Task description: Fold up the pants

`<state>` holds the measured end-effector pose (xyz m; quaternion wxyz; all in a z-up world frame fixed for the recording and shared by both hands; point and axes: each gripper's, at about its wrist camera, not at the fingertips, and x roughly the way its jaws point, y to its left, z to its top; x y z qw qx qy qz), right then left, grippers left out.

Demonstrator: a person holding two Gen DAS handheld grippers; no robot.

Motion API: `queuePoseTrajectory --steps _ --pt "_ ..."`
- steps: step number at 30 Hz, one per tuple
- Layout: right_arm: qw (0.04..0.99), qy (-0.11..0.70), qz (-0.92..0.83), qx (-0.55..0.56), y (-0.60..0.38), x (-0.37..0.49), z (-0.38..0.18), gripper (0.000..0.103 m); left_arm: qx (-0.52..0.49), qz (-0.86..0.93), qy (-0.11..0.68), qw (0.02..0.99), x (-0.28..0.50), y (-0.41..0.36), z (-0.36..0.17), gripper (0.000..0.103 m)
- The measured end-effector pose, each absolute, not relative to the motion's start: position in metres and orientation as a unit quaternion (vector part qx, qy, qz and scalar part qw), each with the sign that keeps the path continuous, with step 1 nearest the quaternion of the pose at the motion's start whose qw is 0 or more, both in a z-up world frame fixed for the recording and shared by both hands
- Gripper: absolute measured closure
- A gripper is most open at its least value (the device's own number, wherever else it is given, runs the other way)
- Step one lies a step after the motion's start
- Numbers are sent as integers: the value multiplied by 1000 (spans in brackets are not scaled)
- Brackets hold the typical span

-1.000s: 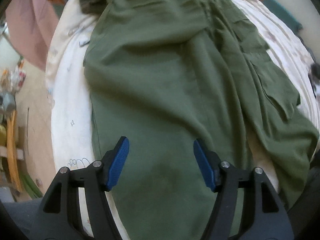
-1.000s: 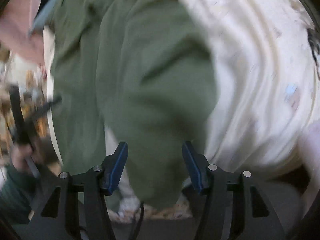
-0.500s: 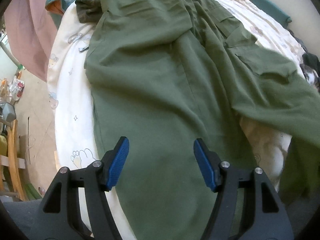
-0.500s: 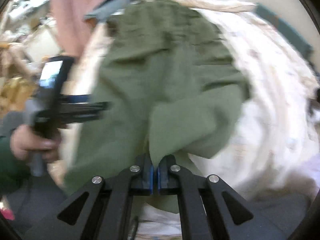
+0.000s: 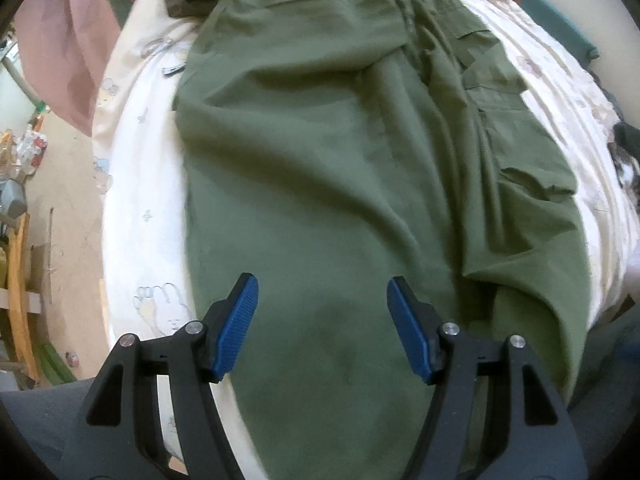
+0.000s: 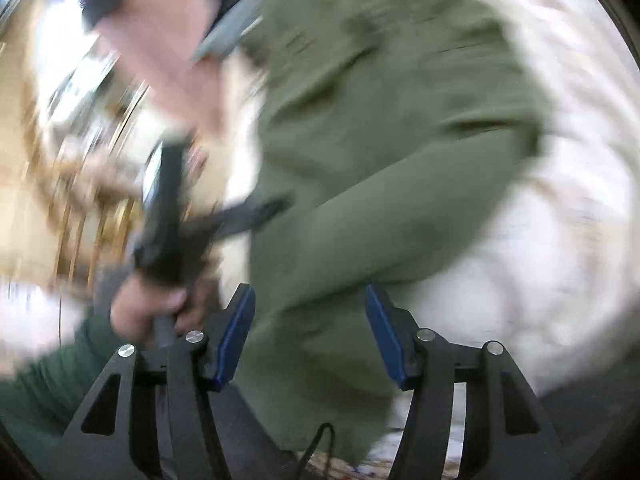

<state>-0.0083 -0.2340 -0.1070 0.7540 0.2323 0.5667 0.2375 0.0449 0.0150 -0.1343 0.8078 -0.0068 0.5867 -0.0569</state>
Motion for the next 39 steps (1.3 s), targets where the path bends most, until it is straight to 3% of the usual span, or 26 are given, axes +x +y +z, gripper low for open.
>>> queuePoseTrajectory --steps 6,11,18,23,25,26,27,33,39 --pt "754 564 138 306 -298 -12 -127 43 -64 -160 616 769 24 -12 -116 39" --pt "741 569 138 329 -301 -23 -147 43 -47 -208 622 753 -8 -52 -105 31" --pt "758 533 139 349 -320 -18 -131 43 78 -177 567 801 -13 -104 -79 31" --pt "763 510 119 379 -334 -18 -134 43 157 -192 599 762 12 -138 -101 31" --pt "756 509 114 395 -339 -16 -138 43 189 -188 610 746 20 -147 -122 53" --pt "754 509 114 400 -340 -16 -139 43 191 -187 616 741 25 -149 -128 79" --pt "754 506 113 403 -342 -17 -139 43 189 -189 622 736 31 -150 -132 94" --pt "757 500 111 406 -344 -17 -137 43 102 -247 613 743 57 -139 -93 98" --pt "756 507 117 397 -332 -10 -139 43 -63 -199 603 770 150 -86 -68 95"
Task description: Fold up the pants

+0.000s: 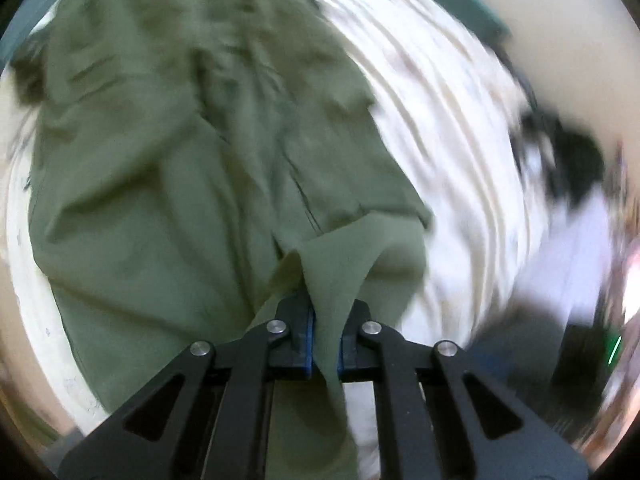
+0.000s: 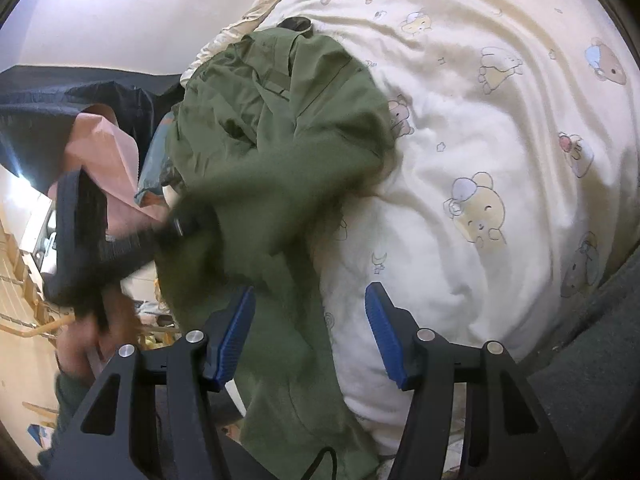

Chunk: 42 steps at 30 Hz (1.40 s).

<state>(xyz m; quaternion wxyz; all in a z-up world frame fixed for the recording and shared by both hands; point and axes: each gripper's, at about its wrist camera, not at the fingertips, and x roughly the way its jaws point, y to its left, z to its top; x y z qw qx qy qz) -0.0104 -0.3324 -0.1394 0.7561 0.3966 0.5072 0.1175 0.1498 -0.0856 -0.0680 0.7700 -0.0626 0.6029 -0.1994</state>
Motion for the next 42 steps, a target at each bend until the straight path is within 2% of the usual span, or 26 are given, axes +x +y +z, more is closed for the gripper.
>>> queuePoseTrajectory --steps 2,3,4,5,6,8,11,17,22,24,31,32,33,34,35,38,42 --pt "757 511 116 391 -330 -8 -141 43 -82 -148 598 783 180 -63 -81 91" --pt "757 513 114 389 -330 -6 -143 43 -96 -124 605 781 194 -48 -94 79" --pt "755 515 113 389 -330 -5 -144 43 -94 -101 620 772 206 -36 -111 71" --pt "754 517 112 390 -330 -4 -146 43 -91 -73 636 763 212 -24 -125 57" --pt "752 521 111 389 -330 -3 -148 43 -91 -51 648 754 216 -13 -138 50" --pt "748 527 111 387 -328 0 -152 43 -94 -56 649 753 215 0 -143 49" --pt "745 540 113 375 -321 5 -157 43 -80 -59 634 767 204 16 -138 33" --pt "738 573 166 315 -275 34 -159 43 -85 -69 630 769 177 41 -128 33" --pt "702 577 215 357 -222 85 -172 45 -74 -64 619 779 170 45 -123 33" --pt "689 583 224 367 -199 106 -185 56 -77 -62 619 779 169 49 -123 33" --pt "688 630 149 326 -154 122 -233 59 -87 -62 614 782 160 59 -120 33" --pt "684 627 149 343 -157 118 -236 63 -88 -64 611 784 158 60 -120 32" --pt "683 622 159 349 -157 116 -235 89 -88 -65 611 784 157 61 -120 33" --pt "687 617 169 345 -157 114 -230 99 -89 -67 611 784 155 62 -121 33" --pt "700 607 177 333 -157 110 -220 100 -89 -69 610 784 153 63 -121 33" --pt "754 554 199 291 -170 87 -164 101 -95 -73 608 785 146 67 -123 33" --pt "788 536 197 228 -199 39 -92 101 -114 -72 606 784 145 68 -122 33"
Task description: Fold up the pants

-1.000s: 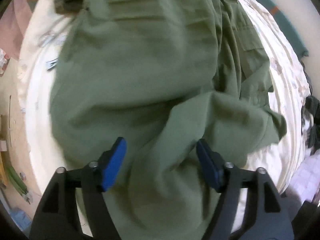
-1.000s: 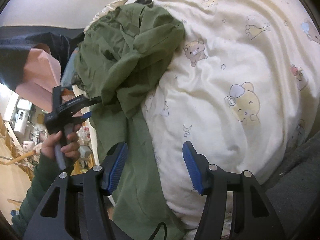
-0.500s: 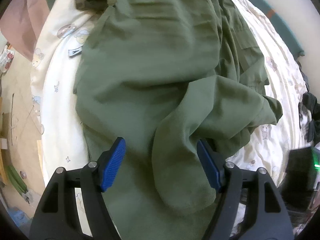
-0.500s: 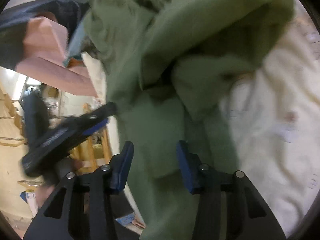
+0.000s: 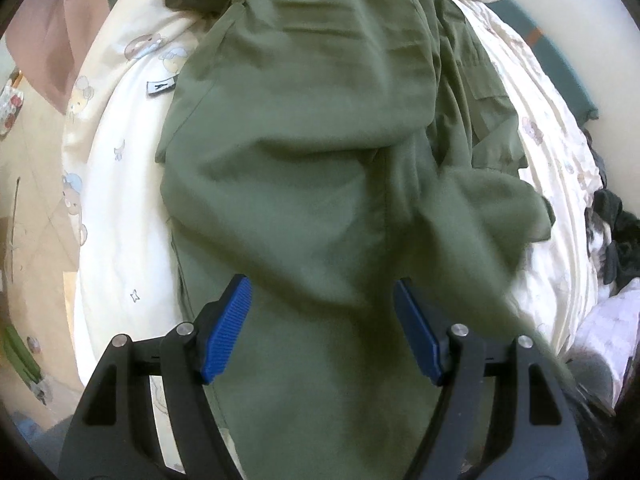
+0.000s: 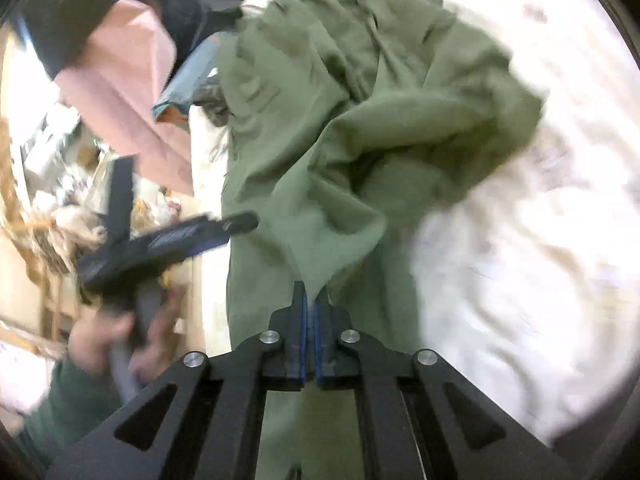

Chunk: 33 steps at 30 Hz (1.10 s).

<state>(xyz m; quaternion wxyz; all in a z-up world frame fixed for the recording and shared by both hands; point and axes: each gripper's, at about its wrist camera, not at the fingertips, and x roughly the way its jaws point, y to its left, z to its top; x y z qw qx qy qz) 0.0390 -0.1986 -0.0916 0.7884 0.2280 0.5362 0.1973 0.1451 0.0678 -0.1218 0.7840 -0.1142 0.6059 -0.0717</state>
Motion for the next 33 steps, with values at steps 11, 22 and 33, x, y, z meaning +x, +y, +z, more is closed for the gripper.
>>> queuePoseTrajectory --steps 11,22,33 --pt "750 646 78 118 -307 -111 -2 95 -116 -130 610 773 134 2 -118 33" --pt "760 641 32 107 -345 -83 -29 58 -83 -136 612 774 97 -5 -133 33" --pt "743 651 -5 156 -380 32 -158 58 -20 -138 598 789 56 -26 -127 33"
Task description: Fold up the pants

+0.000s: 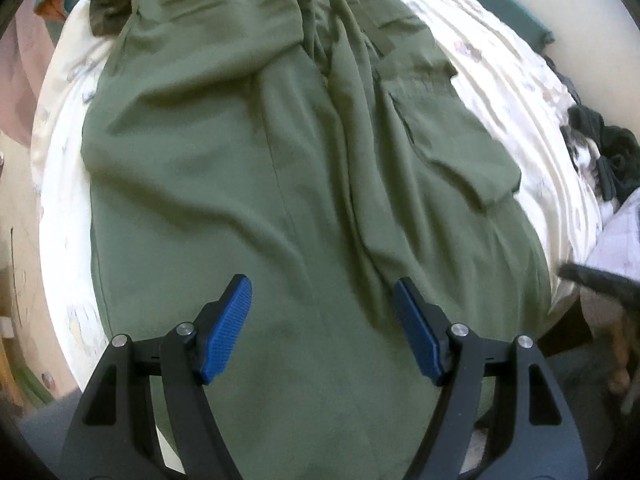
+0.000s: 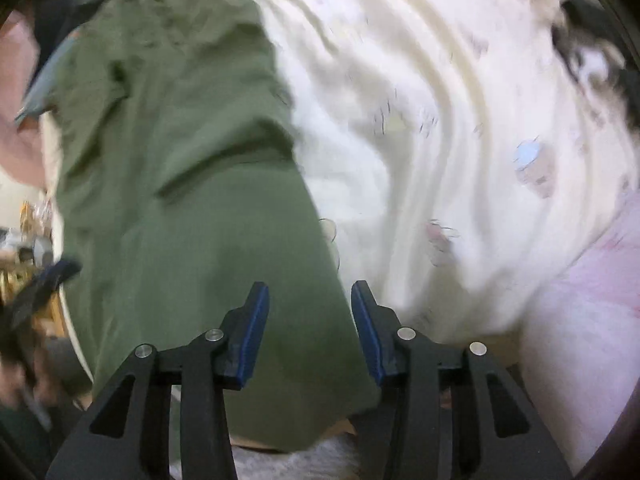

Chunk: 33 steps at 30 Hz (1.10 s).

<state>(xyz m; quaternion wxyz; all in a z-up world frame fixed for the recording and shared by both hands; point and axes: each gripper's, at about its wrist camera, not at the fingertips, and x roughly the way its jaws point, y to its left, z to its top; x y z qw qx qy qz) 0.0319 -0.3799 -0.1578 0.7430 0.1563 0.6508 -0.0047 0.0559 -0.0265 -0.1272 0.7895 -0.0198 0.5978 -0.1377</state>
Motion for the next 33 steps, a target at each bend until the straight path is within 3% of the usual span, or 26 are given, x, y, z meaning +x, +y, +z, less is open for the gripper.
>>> queuePoseTrajectory --steps 2,3,4,5,10,13,16,18,20,26,33 --pt "730 666 6 152 -376 38 -180 58 -11 -138 603 786 45 -30 -132 33" --pt "719 676 24 157 -374 37 -189 73 -3 -136 605 784 40 -31 -135 33" --pt "716 677 38 163 -373 34 -191 95 3 -134 607 783 38 -33 -138 33" --pt "719 676 51 152 -370 29 -188 102 10 -131 611 780 36 -34 -142 33" --pt "777 611 9 151 -397 -7 -118 103 10 -115 609 785 42 -32 -145 33" --pt "779 614 -74 106 -408 -19 -113 102 -2 -94 612 785 50 -27 -150 33" --pt "751 642 -95 120 -410 -12 -140 98 -15 -90 625 775 54 -23 -156 33" --pt "752 644 -130 54 -404 -3 -145 59 -15 -91 621 778 53 -21 -152 33" --pt "768 626 -138 20 -394 -1 -135 48 -10 -93 615 783 50 -18 -148 33" --pt "839 541 -55 10 -347 16 -86 47 -18 -81 606 791 52 -11 -148 33" --pt "805 581 64 102 -279 77 -148 50 2 -52 584 810 62 -16 -142 32"
